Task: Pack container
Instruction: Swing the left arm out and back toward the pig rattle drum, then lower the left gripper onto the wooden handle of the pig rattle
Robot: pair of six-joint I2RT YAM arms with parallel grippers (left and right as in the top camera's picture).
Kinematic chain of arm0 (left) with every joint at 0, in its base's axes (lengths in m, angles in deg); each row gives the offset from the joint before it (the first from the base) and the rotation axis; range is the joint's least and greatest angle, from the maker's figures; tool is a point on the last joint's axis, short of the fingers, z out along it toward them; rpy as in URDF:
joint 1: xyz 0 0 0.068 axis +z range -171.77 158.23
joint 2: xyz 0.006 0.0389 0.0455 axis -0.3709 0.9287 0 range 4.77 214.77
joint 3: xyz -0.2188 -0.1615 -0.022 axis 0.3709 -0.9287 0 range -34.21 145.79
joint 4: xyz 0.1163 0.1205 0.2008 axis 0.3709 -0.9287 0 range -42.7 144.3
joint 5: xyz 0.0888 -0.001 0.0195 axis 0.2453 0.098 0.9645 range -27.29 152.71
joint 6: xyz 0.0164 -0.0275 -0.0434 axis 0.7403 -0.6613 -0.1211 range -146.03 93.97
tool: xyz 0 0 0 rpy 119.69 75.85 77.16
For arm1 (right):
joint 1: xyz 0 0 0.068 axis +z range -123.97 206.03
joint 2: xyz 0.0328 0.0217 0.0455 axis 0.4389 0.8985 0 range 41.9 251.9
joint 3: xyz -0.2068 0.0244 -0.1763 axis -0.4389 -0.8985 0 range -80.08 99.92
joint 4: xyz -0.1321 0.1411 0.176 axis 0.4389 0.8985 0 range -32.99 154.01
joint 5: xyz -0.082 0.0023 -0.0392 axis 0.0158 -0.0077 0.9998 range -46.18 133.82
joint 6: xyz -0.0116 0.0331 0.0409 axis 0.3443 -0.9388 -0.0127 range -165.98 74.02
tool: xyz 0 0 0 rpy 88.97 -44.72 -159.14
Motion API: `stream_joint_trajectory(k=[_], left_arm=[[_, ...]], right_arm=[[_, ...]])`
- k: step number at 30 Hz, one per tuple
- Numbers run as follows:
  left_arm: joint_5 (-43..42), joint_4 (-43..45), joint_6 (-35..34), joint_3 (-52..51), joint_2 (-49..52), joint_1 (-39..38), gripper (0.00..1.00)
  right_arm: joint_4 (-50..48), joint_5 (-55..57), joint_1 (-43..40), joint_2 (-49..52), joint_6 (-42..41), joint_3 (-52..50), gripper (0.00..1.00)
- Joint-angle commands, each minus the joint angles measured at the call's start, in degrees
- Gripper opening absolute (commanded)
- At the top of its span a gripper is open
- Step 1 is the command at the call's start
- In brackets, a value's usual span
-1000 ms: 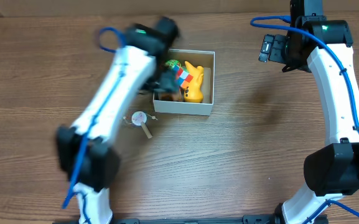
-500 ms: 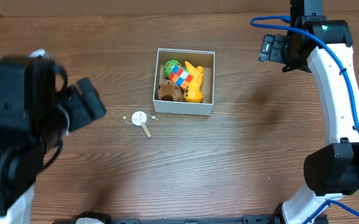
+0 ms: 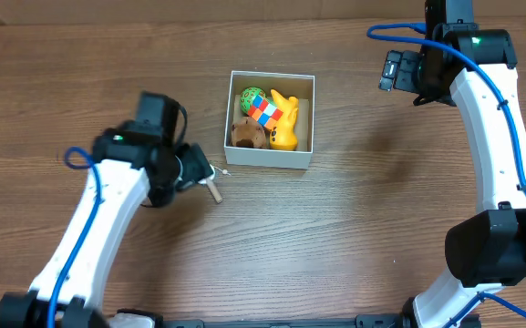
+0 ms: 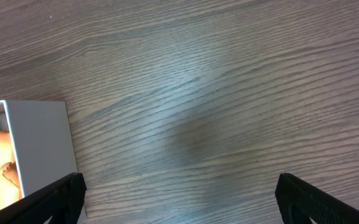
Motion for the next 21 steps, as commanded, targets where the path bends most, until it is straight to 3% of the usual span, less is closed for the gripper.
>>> stream_joint_trajectory(k=[1,9,21], left_arm=[[-4.07,2.36,-1.25,-1.51,3.76,-1.03,0.76],[-3.06,8.37,-1.25,-1.51,8.94,-6.62,0.58],[5.03,8.13,-1.31,-1.53,10.8,-9.86,0.6]], right_arm=[[-0.15,0.39,-0.33,-1.16,-0.39,1.11,1.0],[-0.17,0.39,-0.33,-1.16,-0.39,1.11,1.0],[-0.17,0.39,-0.33,-1.16,-0.39,1.11,1.0]])
